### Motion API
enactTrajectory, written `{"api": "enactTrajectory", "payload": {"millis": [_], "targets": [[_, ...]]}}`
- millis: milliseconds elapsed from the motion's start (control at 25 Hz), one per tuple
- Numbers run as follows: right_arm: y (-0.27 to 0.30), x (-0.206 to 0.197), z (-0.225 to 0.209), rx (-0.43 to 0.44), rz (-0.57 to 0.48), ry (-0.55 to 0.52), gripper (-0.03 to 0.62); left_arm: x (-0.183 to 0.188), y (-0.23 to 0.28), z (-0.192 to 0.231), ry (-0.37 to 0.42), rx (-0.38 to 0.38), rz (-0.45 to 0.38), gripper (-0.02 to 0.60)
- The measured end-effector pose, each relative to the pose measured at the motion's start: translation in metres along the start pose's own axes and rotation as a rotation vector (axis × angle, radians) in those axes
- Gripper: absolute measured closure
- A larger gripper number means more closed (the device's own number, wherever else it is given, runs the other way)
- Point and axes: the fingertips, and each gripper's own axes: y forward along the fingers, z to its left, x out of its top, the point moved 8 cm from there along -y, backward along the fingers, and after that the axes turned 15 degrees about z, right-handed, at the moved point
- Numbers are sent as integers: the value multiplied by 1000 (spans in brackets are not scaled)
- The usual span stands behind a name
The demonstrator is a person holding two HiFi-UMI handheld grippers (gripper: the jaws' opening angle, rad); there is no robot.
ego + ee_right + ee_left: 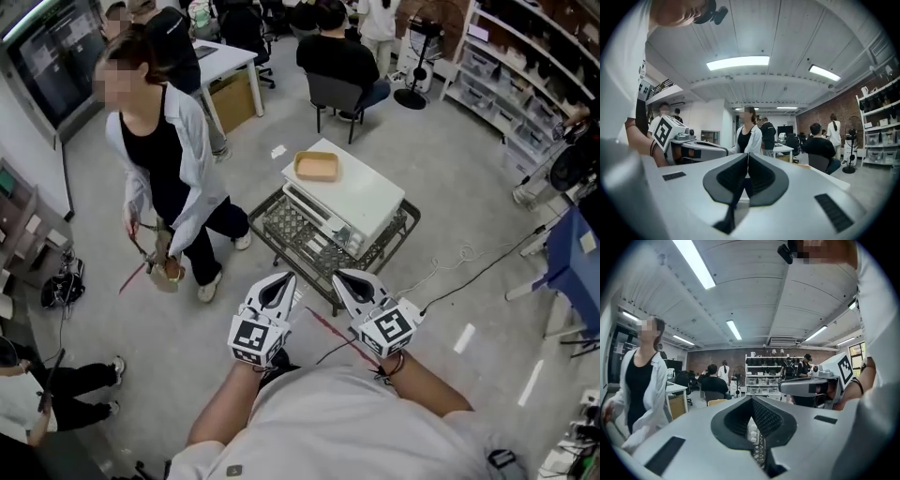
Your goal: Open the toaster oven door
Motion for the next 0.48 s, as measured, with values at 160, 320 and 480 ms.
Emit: {"api": "enactTrajectory", "payload": {"millis": [160,320,480], "targets": [[46,21,22,-46,3,11,574,5,-9,58,20,-53,-4,565],[95,39,46,-75,11,21,574,4,-24,115,32,-79,-6,565],[133,50,67,-103,20,26,574,-1,-34,161,31,-105,-9,565]]}}
